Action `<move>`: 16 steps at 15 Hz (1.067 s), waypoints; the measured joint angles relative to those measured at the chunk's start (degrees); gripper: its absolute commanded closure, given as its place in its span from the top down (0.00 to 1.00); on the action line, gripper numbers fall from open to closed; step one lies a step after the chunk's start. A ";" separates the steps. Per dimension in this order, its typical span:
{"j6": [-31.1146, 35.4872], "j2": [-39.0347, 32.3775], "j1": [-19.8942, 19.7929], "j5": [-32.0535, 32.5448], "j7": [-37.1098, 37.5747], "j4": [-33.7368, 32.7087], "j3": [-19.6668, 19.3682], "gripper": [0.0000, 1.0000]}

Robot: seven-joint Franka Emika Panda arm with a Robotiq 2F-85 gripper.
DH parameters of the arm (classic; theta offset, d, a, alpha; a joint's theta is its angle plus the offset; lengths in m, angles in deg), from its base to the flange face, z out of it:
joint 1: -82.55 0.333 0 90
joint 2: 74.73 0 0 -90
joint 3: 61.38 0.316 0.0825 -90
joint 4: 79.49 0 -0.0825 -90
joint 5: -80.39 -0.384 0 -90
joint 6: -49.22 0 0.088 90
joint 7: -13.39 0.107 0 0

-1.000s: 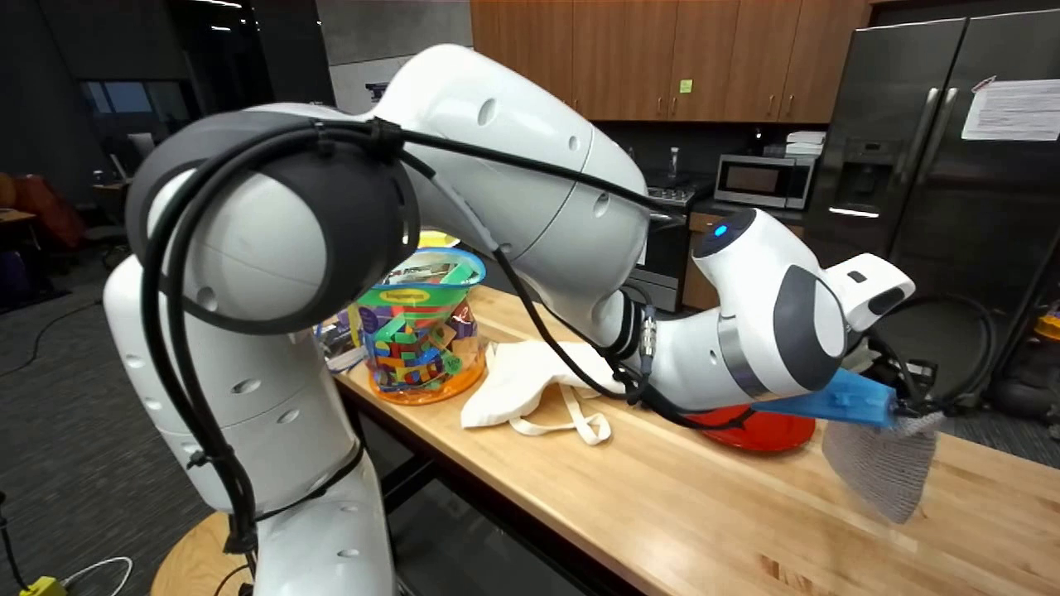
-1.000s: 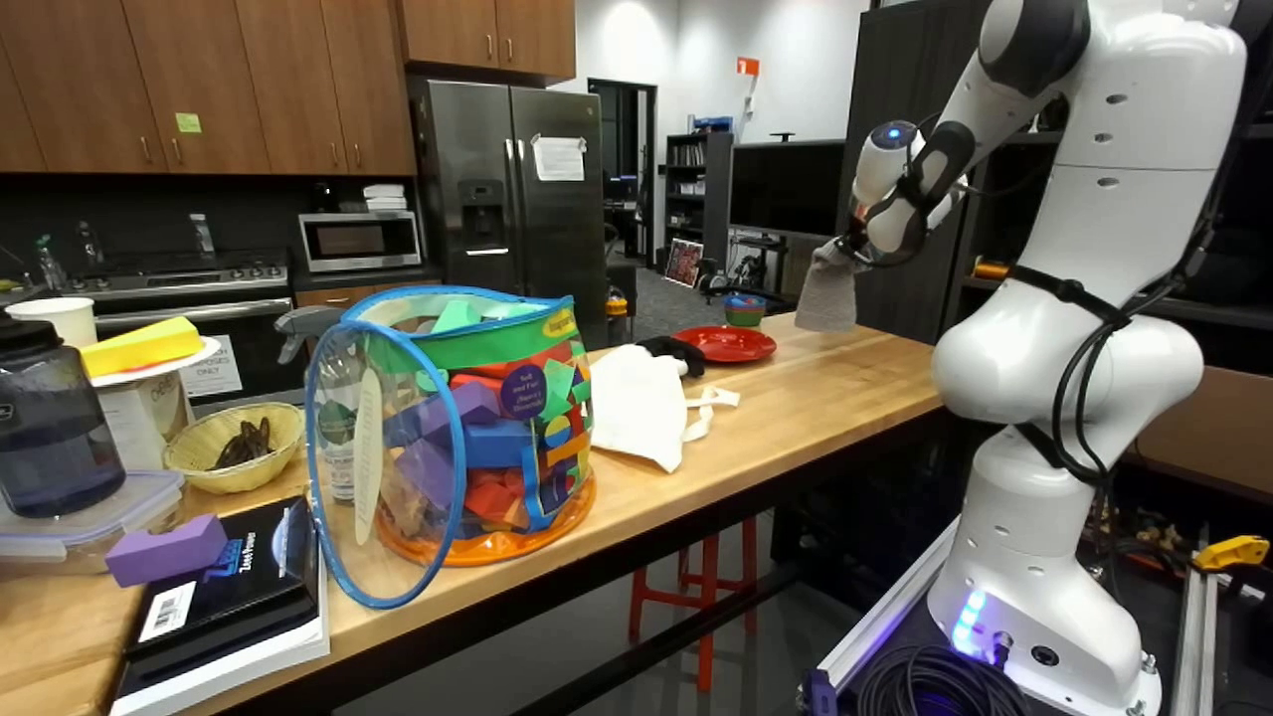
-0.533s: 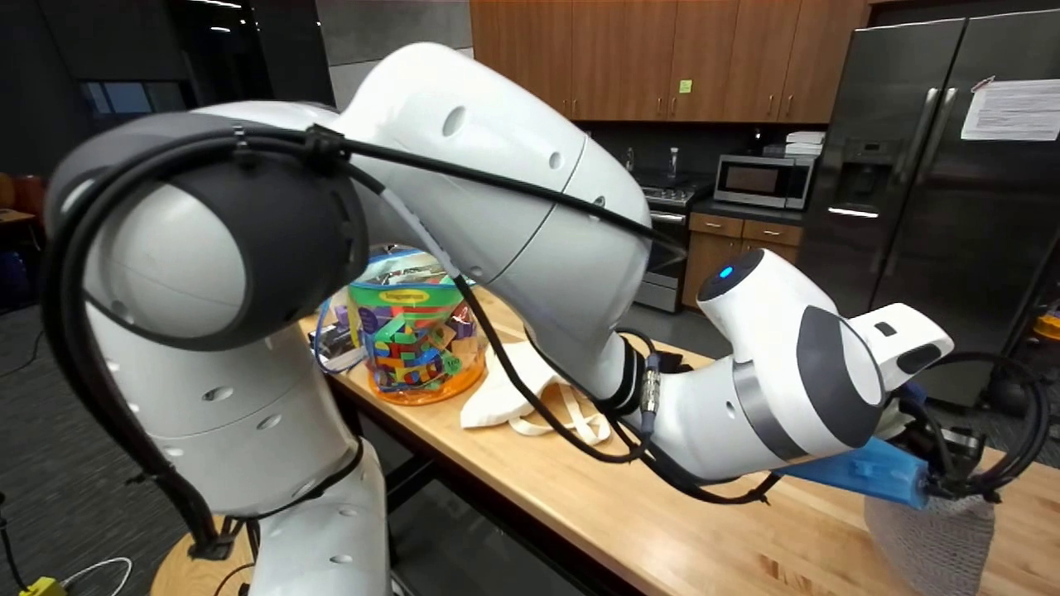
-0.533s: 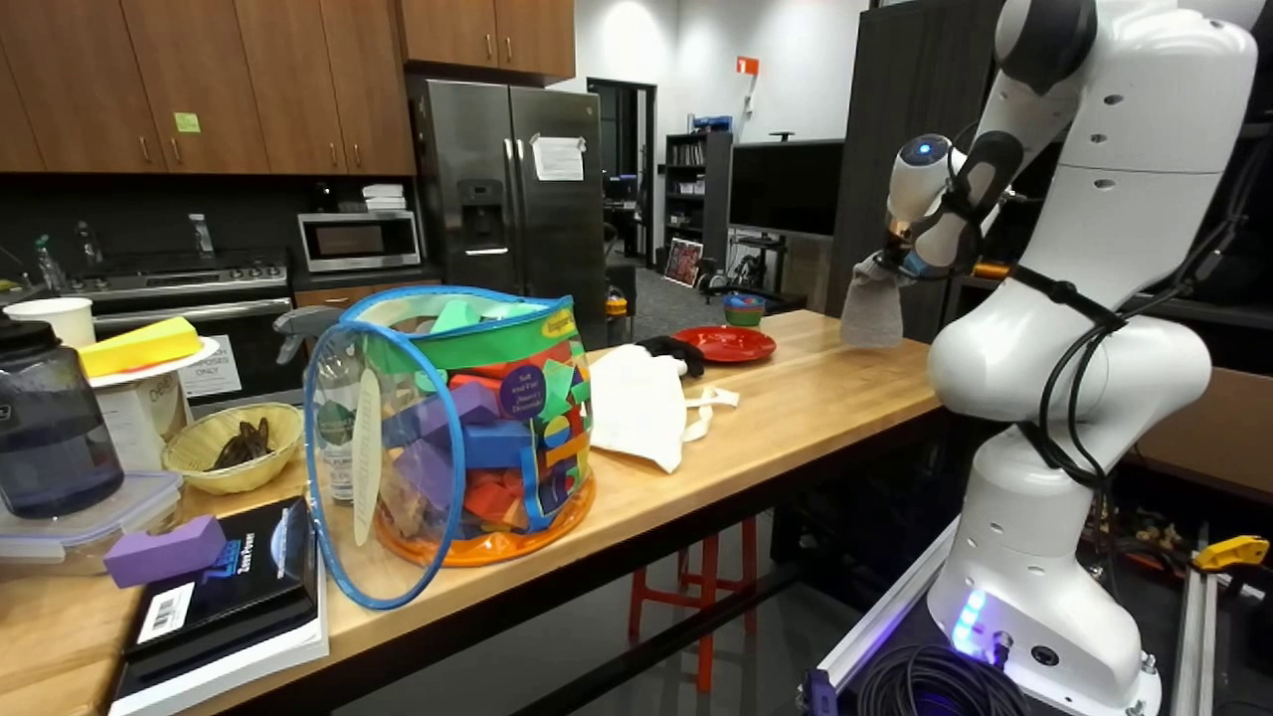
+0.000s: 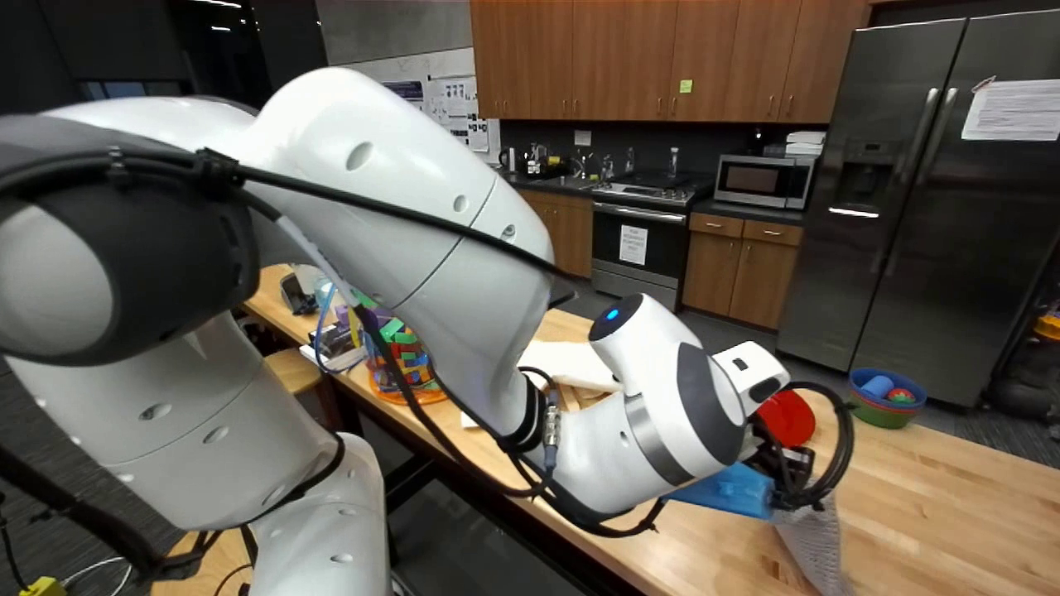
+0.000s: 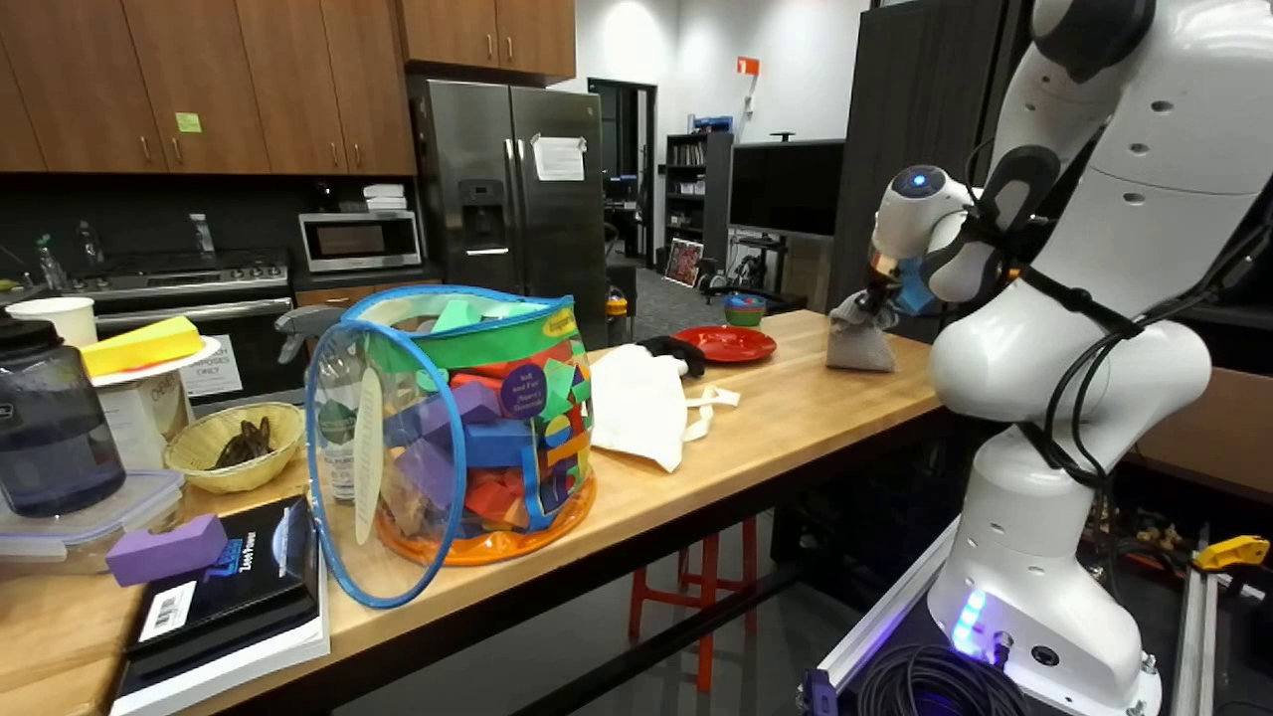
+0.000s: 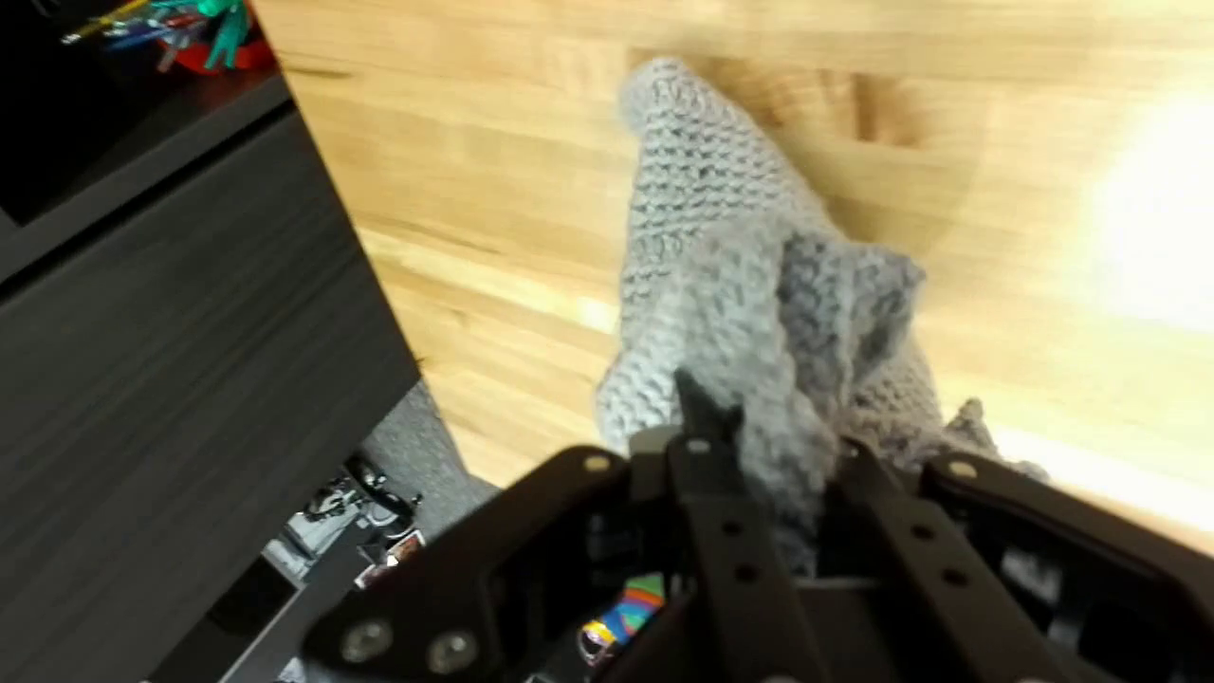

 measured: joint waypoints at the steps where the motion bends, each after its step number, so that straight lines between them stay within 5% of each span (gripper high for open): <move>1: 0.53 0.91 0.67 0.01 -0.01 2.39 0.71 0.04; 5: 3.27 2.34 6.78 -5.79 0.87 9.83 2.94 0.04; 11: 6.06 -3.29 23.03 -16.20 4.58 9.53 4.39 0.04; 16: 7.41 -7.09 34.79 -31.99 2.24 9.05 4.28 0.04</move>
